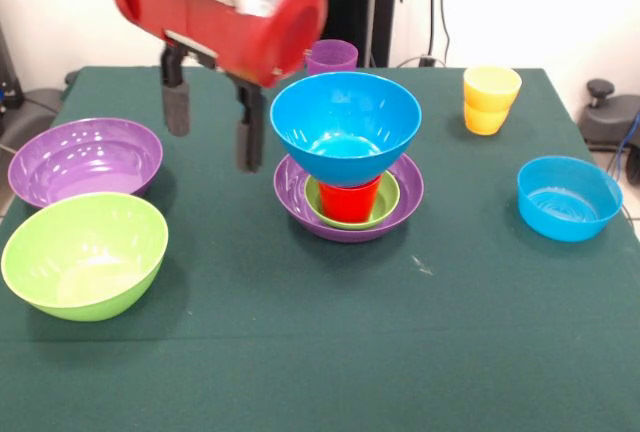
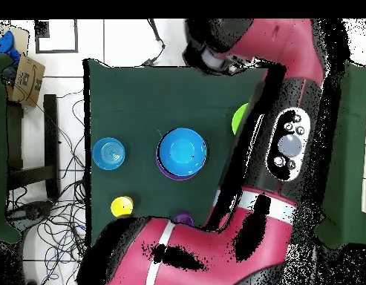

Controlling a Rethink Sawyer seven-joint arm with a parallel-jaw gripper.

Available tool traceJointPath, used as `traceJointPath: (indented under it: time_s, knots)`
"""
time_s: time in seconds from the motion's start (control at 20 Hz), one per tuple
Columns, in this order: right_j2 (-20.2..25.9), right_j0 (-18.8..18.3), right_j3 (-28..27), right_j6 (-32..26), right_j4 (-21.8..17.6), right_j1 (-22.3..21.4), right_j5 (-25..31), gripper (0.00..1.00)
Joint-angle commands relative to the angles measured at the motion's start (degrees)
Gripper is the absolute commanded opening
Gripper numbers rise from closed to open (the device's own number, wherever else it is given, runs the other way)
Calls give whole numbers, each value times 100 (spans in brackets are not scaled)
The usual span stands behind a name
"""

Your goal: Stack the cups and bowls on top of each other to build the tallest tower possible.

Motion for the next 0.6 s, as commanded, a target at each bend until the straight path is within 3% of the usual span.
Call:
traceJointPath:
  time_s: [0.05, 0.25, 0.45, 0.6]
  knots:
    - [500, -177, 2821, -1705, -470, -1105, -1330, 100]
    - [921, -519, 3616, -2404, -436, -1484, -1785, 100]
    - [964, -608, 4318, -2263, -712, -1770, -2384, 100]
    - [1275, -886, 4751, -2509, -763, -1863, -2729, 100]
